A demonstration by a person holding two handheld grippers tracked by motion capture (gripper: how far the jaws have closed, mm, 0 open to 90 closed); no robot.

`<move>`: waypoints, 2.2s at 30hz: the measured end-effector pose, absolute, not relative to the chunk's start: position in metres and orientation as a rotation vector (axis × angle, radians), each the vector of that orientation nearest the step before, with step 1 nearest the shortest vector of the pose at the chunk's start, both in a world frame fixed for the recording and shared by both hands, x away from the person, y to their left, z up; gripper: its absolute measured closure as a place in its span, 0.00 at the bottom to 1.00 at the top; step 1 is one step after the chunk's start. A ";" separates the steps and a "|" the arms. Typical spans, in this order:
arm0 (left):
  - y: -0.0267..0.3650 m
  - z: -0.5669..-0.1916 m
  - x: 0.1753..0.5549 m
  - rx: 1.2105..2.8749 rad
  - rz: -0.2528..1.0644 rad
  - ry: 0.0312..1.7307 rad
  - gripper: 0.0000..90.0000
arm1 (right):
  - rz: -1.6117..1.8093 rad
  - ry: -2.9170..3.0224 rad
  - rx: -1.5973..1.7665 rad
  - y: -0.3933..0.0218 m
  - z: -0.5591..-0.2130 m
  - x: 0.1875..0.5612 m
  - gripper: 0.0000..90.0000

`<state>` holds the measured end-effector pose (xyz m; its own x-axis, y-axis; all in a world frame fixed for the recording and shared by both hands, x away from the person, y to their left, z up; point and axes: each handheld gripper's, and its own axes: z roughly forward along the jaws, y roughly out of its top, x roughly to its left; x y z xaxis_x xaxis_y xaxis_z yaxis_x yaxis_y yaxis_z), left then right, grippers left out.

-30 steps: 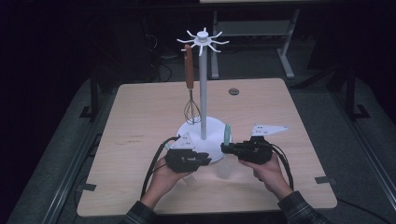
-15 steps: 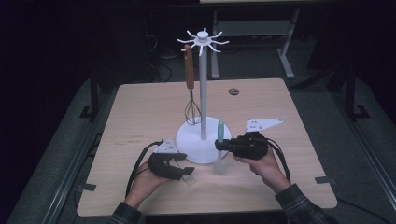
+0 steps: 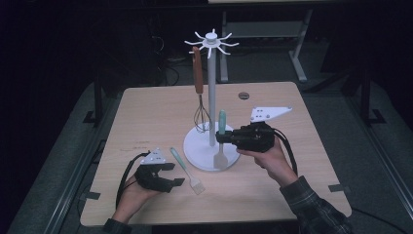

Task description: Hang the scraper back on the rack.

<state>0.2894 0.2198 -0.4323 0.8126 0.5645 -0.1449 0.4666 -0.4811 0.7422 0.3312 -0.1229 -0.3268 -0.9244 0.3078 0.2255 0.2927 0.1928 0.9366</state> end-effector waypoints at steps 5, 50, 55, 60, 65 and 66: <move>0.230 -0.434 0.287 2.155 0.148 0.775 0.32 | 1.917 2.394 0.555 -0.118 -0.306 0.338 0.93; 0.242 -0.436 0.288 2.136 0.128 0.788 0.32 | 2.040 2.219 0.522 -0.093 -0.231 0.382 0.93; 0.242 -0.437 0.288 2.134 0.122 0.789 0.32 | 2.029 2.218 0.517 -0.094 -0.231 0.383 0.93; 0.242 -0.437 0.288 2.141 0.117 0.786 0.32 | 2.008 2.206 0.506 -0.096 -0.231 0.381 0.91; 0.240 -0.438 0.287 2.139 0.093 0.789 0.32 | 1.952 2.209 0.515 -0.098 -0.232 0.378 0.82; 0.240 -0.438 0.288 2.147 0.103 0.771 0.32 | 1.947 2.210 0.516 -0.098 -0.233 0.378 0.80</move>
<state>0.2877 0.2400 -0.4381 0.8082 0.5589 -0.1855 0.4909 -0.4656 0.7364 0.3777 -0.0979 -0.2326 -0.9293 0.3519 0.1119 0.1553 0.0976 0.9830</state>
